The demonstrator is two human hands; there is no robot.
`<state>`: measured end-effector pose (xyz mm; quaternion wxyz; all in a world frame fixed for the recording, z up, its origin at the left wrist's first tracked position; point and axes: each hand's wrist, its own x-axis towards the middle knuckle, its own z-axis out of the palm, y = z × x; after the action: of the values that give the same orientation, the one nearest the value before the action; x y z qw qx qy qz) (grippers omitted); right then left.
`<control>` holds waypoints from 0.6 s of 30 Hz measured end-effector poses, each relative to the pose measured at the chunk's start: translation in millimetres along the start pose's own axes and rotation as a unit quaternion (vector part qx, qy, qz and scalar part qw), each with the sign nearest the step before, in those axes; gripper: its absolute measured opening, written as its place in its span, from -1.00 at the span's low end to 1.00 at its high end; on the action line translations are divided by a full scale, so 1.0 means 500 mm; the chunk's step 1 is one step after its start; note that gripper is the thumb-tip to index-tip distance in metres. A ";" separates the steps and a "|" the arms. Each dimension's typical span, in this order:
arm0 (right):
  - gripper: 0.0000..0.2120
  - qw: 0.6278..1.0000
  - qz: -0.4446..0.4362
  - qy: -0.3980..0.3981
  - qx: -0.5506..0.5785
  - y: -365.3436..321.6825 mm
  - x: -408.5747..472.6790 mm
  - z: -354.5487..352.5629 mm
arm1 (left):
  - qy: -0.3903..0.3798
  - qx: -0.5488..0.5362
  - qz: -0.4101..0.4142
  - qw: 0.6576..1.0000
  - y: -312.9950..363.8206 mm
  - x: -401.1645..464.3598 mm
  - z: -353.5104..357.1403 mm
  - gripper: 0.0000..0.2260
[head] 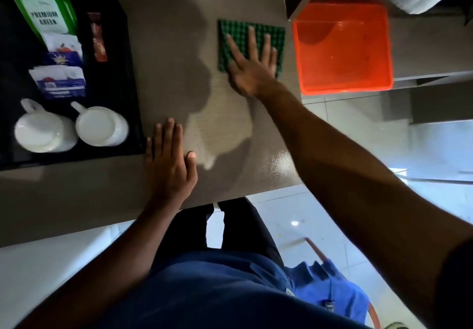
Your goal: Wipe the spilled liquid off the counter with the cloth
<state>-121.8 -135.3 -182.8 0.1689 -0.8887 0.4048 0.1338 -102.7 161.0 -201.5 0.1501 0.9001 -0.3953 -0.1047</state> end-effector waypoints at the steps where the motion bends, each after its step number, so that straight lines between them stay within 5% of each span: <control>1: -0.42 1.000 -0.009 -0.003 -0.007 -0.037 0.014 0.002 | 0.005 -0.001 0.001 1.000 -0.002 0.001 0.002 -0.41; 6: -0.46 0.990 -0.115 0.025 -0.079 -0.035 -0.281 0.107 | -0.013 0.043 0.016 0.999 -0.007 0.001 0.005 -0.41; 10: -0.41 0.992 -0.089 -0.077 -0.038 -0.017 -0.528 0.183 | -0.013 0.075 0.040 0.996 -0.018 -0.003 0.011 -0.41; 18: -0.42 1.000 -0.024 -0.002 0.006 -0.115 0.032 0.040 | -0.022 0.050 0.032 0.998 -0.012 0.001 0.008 -0.45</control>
<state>-69.5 -102.8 -195.8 0.1778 -0.8968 0.3840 0.1292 -99.6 163.5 -207.2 0.0995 0.8907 -0.4322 -0.0999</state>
